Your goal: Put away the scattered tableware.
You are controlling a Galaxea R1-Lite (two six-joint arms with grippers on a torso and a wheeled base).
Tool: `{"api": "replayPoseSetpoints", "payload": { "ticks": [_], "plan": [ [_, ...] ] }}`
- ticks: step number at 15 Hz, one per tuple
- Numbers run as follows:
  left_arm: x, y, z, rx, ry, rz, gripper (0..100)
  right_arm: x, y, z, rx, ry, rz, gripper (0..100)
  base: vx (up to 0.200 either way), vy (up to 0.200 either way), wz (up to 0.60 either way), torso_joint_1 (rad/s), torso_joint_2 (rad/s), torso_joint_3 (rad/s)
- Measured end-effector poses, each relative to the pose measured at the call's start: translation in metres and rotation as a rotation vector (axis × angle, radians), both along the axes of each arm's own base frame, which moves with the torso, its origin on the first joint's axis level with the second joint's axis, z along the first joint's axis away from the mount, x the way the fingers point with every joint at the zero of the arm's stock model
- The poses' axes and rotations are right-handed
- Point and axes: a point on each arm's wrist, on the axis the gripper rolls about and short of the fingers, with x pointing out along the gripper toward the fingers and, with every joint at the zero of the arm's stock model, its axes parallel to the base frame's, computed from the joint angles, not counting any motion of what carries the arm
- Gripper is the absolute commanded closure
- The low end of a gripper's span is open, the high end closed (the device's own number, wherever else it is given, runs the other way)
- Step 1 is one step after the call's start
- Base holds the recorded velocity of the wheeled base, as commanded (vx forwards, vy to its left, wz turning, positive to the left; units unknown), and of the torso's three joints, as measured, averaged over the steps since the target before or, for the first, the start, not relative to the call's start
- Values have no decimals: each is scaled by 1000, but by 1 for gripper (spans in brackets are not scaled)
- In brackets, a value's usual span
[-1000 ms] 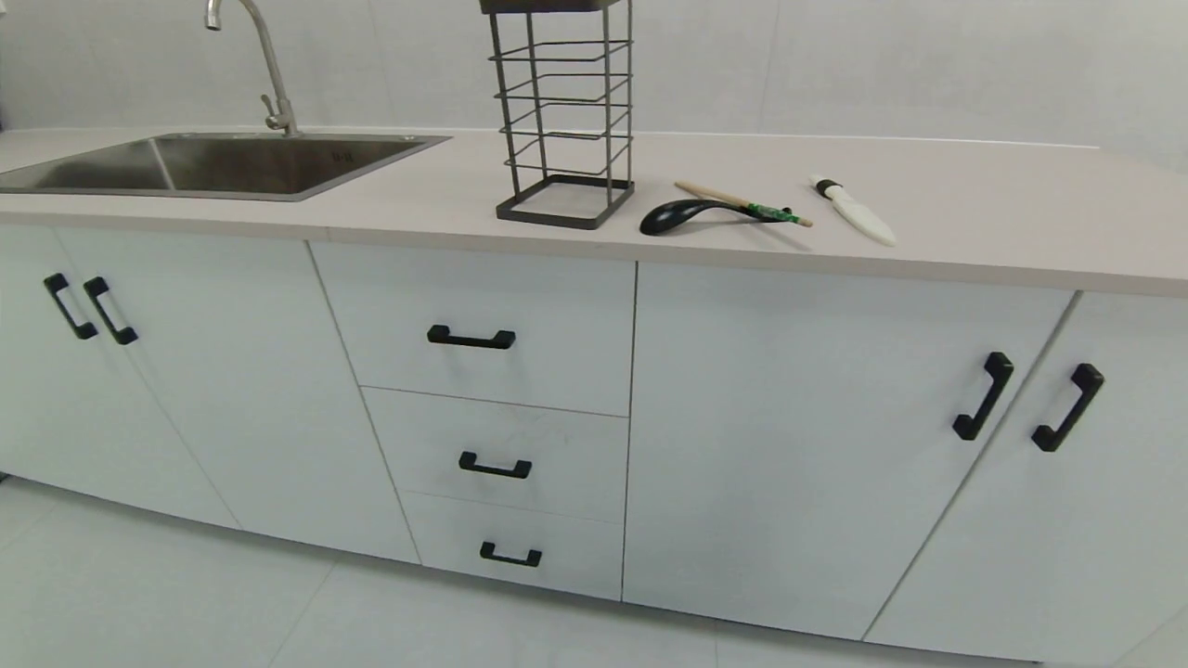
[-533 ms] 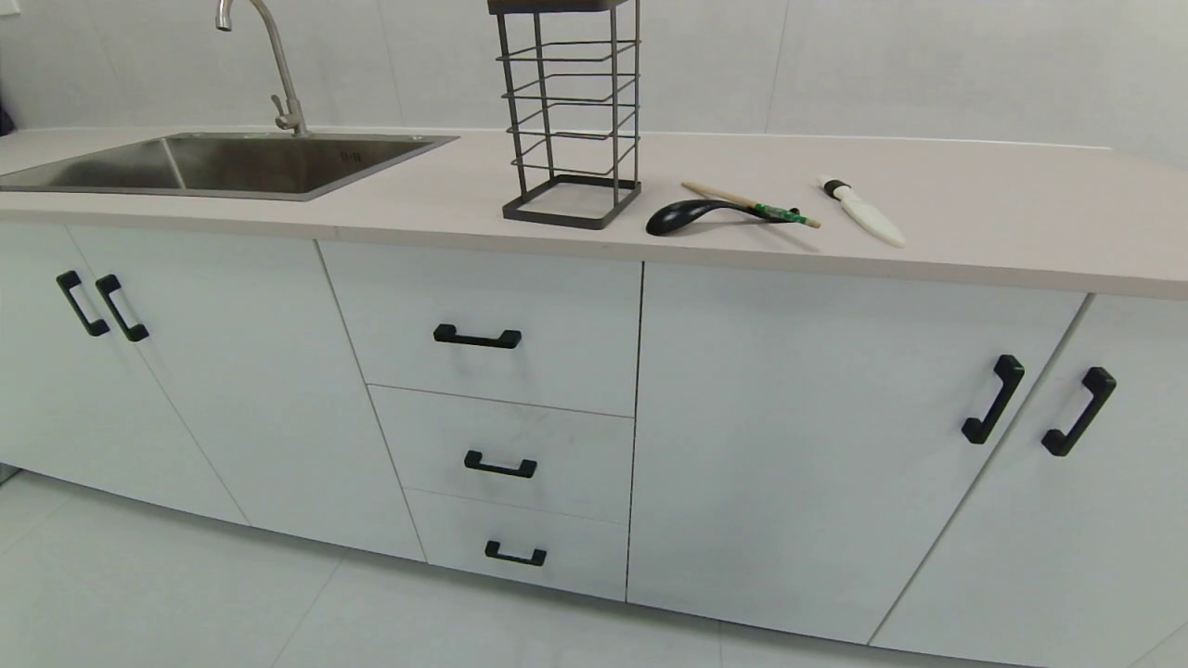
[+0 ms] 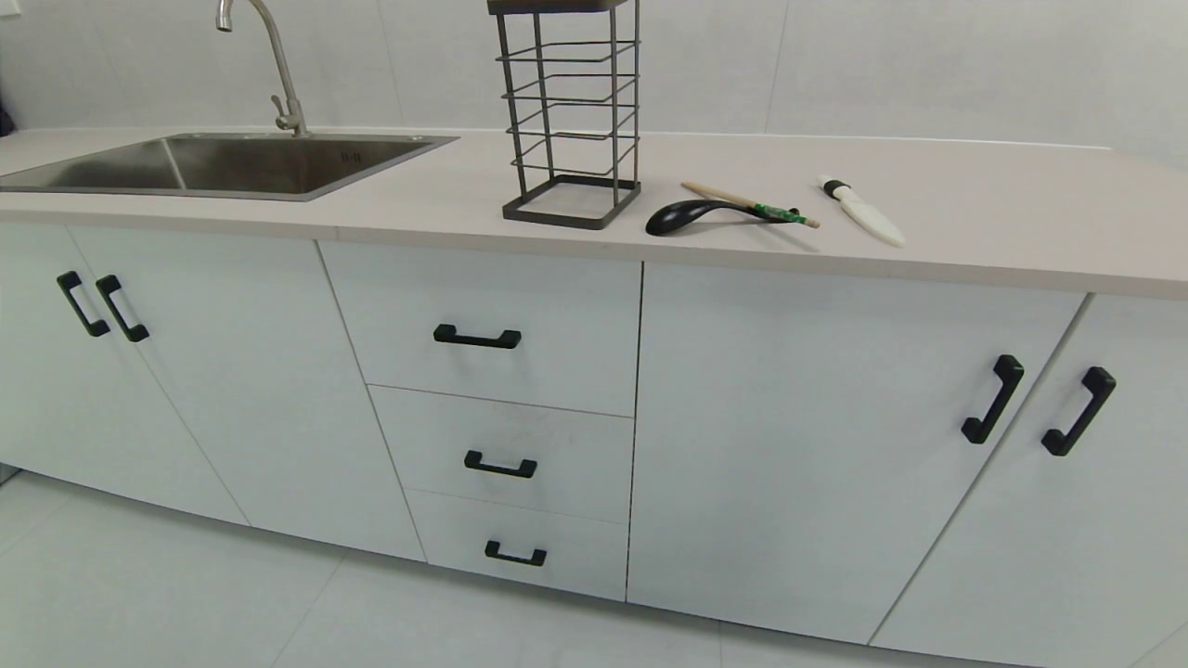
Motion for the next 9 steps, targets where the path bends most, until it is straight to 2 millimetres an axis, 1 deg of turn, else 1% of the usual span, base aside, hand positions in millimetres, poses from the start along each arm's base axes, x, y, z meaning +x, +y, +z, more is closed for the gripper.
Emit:
{"api": "replayPoseSetpoints", "payload": {
  "ticks": [1,2,4,6,8,9],
  "plan": [
    [8,-1,0,52,43,-20,0,0,0,0,0,0,0,100,0,0,0,0,0,0],
    [17,-1,0,144,69,-23,0,0,0,0,0,0,0,100,0,0,0,0,0,0],
    [38,-1,-1,378,109,-39,0,0,0,0,0,0,0,100,0,0,0,0,0,0],
    [60,-2,-5,539,166,-135,0,0,0,0,0,0,0,100,0,0,0,0,0,0],
    [80,-8,-15,646,245,-273,0,0,0,0,0,0,0,100,0,0,0,0,0,0],
    [85,-9,-24,691,301,-296,0,0,0,0,0,0,0,100,0,0,0,0,0,0]
  ]
}}
